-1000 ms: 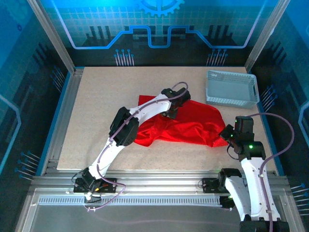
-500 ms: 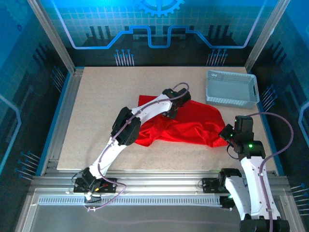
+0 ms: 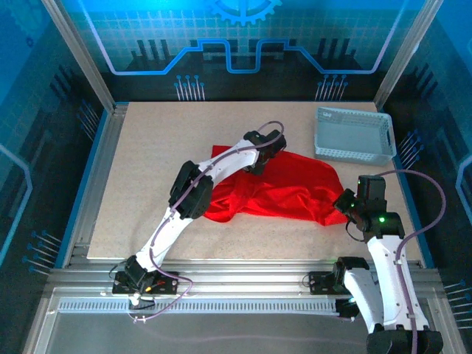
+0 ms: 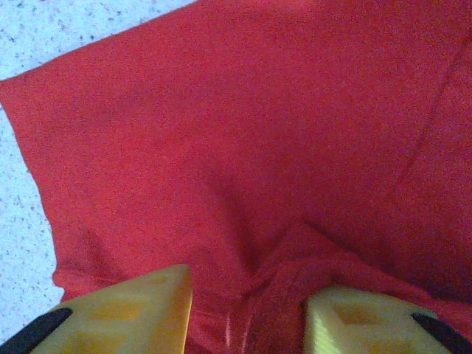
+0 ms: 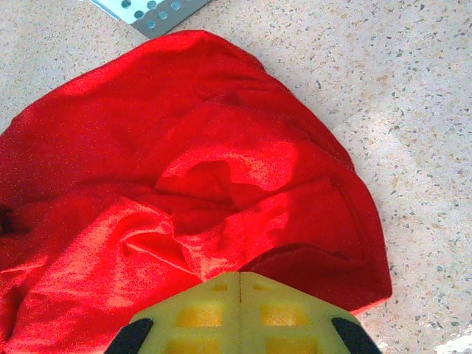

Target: Fold the inside-out t-shirt

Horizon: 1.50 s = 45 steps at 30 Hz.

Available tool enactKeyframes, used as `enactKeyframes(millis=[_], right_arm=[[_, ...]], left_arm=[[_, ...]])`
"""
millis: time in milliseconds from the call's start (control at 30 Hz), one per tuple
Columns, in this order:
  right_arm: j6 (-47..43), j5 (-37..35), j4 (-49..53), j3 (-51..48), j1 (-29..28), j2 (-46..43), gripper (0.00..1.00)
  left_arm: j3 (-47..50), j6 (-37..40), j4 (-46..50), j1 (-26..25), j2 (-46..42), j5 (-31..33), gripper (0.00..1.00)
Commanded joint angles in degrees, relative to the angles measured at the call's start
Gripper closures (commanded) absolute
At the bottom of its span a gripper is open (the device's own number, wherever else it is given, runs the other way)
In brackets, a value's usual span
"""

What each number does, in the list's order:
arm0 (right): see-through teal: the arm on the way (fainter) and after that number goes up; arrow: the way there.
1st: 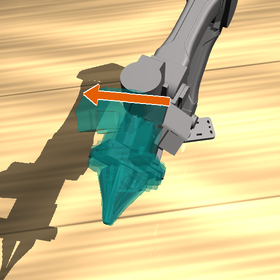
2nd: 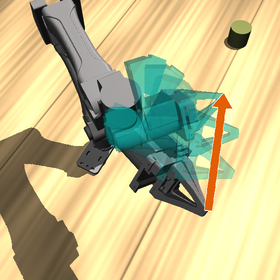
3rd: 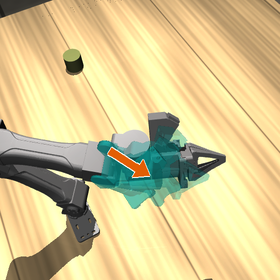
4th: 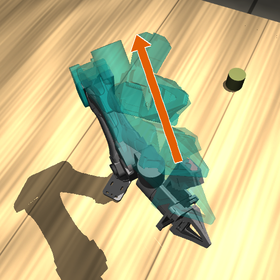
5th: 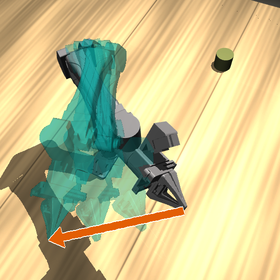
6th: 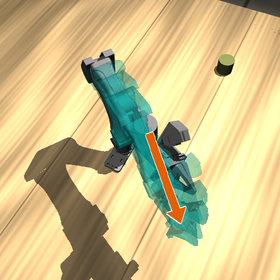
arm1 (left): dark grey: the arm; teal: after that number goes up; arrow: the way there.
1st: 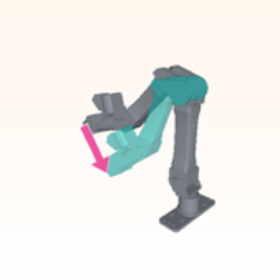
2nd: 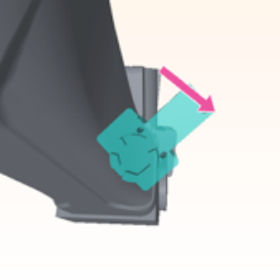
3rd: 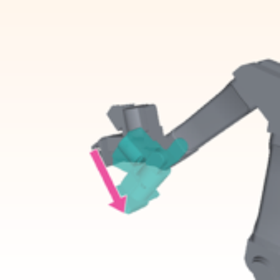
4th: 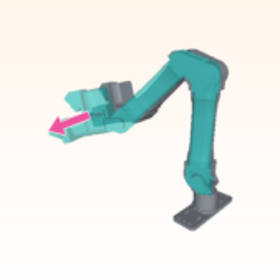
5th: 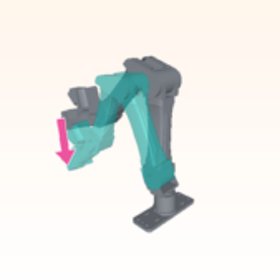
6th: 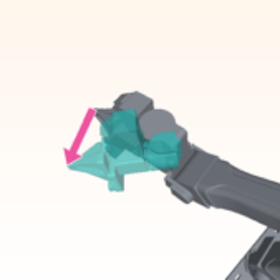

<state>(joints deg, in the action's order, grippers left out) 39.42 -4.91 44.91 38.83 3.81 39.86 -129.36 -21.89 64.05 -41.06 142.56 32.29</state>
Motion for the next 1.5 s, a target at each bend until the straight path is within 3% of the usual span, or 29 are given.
enactKeyframes(millis=[0, 167, 367, 467, 567, 667, 733, 800, 900, 1033, 1267, 1467], right_arm=[[-0.7, 1.1, -1.1, -0.2, 0.8, 0.3, 1.00], [-0.7, 1.6, -1.5, -0.4, 0.8, 0.7, 1.00], [-1.3, 1.4, -1.6, -0.3, 0.8, 1.2, 1.00], [-2.4, -0.9, -1.2, 1.2, 0.7, 1.3, 1.00], [-4.1, -3.5, -0.6, 5.3, 0.8, 1.9, 1.00], [-6.6, -7.5, -0.4, 11.2, 0.8, 2.4, 1.00], [-8.4, -11.0, -0.4, 18.1, 0.8, 3.3, 1.00], [-9.6, -13.4, -0.6, 23.9, 0.9, 5.1, 1.00], [-10.2, -13.3, -2.1, 34.0, 1.9, 8.3, 1.00], [-11.2, -5.2, -7.3, 49.2, 2.6, 13.1, 1.00], [-15.2, 5.0, -9.3, 74.1, 2.6, 17.7, 1.00], [-19.6, 5.7, -7.2, 87.6, 2.6, 18.0, 1.00]], left_arm=[[-2.1, 0.7, 1.0, 0.8, -0.4, 1.7, 0.60], [-2.4, 0.3, 1.0, 1.5, -0.5, 2.3, 0.60], [-1.5, 0.1, -0.5, 2.3, -3.1, 1.0, 0.92], [2.4, -0.6, -3.5, 3.5, -7.9, -3.6, 0.99], [10.8, -3.1, -9.2, 7.8, -16.2, -14.2, 1.00], [24.8, -6.8, -19.7, 15.4, -28.9, -30.0, 1.00], [34.9, -11.8, -29.0, 22.8, -37.9, -42.3, 1.00], [42.6, -17.2, -36.5, 30.0, -45.4, -50.8, 1.00], [48.4, -22.4, -42.9, 38.9, -53.9, -58.5, 1.00], [55.4, -35.3, -59.1, 47.3, -63.4, -67.3, 1.00], [57.9, -43.0, -74.4, 50.9, -77.1, -69.4, 1.00], [59.4, -39.0, -73.9, 51.0, -87.9, -64.7, 1.00]])
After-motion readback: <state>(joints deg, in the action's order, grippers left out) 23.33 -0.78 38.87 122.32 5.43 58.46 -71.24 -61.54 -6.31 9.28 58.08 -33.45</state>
